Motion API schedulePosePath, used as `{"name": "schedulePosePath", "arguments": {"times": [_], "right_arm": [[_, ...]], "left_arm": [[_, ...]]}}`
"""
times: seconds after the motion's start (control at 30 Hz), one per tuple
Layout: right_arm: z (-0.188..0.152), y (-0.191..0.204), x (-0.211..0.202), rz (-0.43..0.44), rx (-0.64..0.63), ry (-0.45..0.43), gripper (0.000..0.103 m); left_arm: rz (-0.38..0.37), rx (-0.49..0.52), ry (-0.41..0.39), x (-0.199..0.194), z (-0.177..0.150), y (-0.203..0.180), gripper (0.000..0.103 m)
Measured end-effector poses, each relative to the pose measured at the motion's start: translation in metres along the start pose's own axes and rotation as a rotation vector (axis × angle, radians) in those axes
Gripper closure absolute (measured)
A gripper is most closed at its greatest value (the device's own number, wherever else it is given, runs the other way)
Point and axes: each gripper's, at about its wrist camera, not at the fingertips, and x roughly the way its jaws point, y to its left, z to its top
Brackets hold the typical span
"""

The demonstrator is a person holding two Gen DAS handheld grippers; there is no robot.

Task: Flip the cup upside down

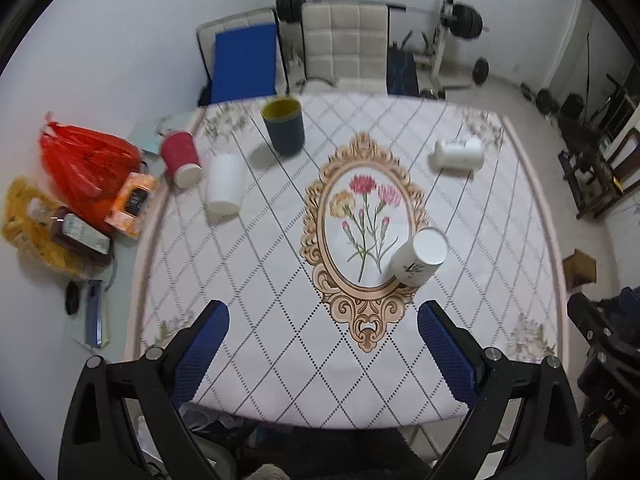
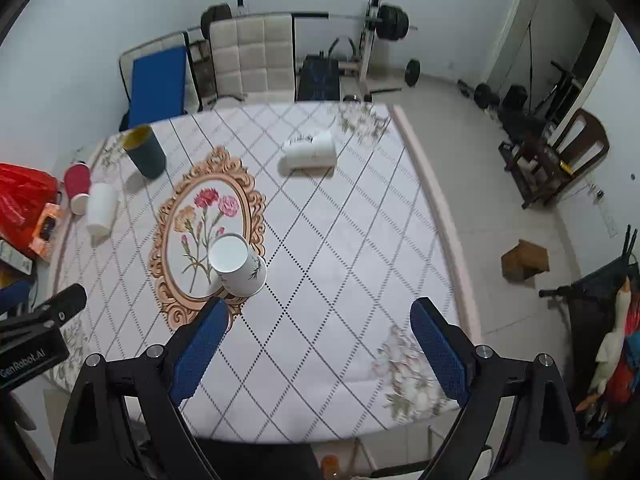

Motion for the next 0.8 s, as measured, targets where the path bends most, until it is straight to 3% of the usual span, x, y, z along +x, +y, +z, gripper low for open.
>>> {"name": "schedulePosePath", "arguments": {"times": [0.17, 0.43, 0.8], "right_arm": [[-0.012, -0.010, -0.075, 0.027, -0.023, -0.063, 0.008], [-0.033, -0.019, -0.175, 0.061, -0.020, -0.168, 0.005], [-0.048, -0.028, -0.241, 0.070, -0.004, -0.217, 0.005]], "left_arm": [[0.015, -0.016, -0.075, -0.067, -0.015, 0.000, 0.006], [0.006, -0.008, -0.131, -0.135, -0.040, 0.000, 0.006], [-0.010, -0.021, -0.195, -0.187, -0.060, 0.005, 0.006]]}}
